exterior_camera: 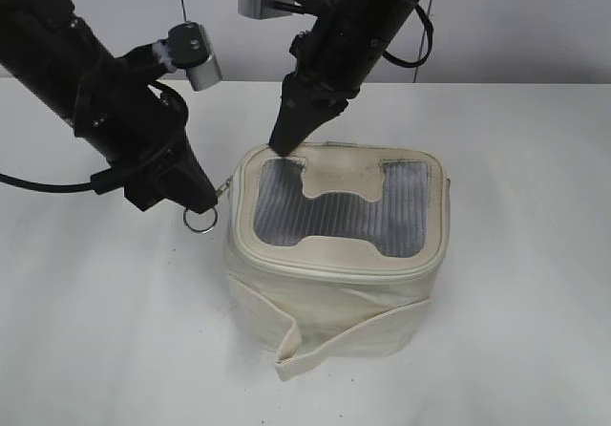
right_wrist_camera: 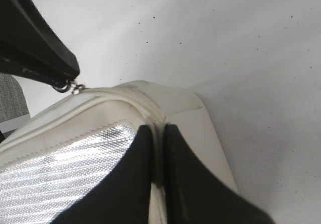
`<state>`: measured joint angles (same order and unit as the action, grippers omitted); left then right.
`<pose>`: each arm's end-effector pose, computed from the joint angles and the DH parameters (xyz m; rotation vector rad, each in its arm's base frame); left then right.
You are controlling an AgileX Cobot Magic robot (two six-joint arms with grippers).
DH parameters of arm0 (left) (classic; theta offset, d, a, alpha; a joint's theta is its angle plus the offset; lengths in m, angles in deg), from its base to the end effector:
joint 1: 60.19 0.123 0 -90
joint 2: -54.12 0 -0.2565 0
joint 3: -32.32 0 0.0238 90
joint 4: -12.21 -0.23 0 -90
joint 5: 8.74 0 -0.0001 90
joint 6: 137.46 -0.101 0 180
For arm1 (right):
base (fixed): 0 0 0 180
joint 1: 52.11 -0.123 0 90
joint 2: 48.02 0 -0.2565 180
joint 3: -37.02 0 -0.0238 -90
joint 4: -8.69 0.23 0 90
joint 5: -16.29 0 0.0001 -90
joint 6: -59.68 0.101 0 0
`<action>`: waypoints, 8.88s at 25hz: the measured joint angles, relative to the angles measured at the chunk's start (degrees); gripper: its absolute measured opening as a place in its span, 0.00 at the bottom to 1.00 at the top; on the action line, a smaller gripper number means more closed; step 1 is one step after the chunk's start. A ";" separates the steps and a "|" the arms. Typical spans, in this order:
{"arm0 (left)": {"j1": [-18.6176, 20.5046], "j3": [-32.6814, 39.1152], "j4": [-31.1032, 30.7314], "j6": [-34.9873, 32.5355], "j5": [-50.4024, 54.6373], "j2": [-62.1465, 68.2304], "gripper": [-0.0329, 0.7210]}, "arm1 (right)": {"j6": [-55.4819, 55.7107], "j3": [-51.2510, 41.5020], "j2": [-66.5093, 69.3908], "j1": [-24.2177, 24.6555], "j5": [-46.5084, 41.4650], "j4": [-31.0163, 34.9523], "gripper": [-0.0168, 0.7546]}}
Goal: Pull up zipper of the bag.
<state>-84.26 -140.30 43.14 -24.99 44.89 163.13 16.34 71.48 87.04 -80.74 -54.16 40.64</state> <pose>0.2776 -0.1698 0.1955 1.6880 2.1942 -0.5149 0.3535 0.2504 0.1997 -1.4863 2.4051 0.7471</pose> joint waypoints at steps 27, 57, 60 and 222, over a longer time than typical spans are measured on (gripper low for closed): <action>-15.65 2.31 -1.66 35.10 8.55 -4.93 0.04 | 2.23 0.00 -0.11 0.00 -0.11 -0.32 0.07; -27.66 2.41 -18.51 50.96 -4.36 -10.78 0.62 | 11.92 0.10 -2.38 0.18 0.37 -6.28 0.59; -25.92 1.48 -21.46 50.96 -4.60 -11.72 0.63 | 13.51 0.10 -4.08 1.33 0.37 -9.12 0.61; -13.22 -46.16 3.61 25.76 15.89 27.35 0.07 | -1.85 -69.53 -47.22 4.34 17.69 9.55 0.03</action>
<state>-97.49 -186.46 46.74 0.77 60.77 190.48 14.49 1.95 39.82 -76.40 -36.47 50.19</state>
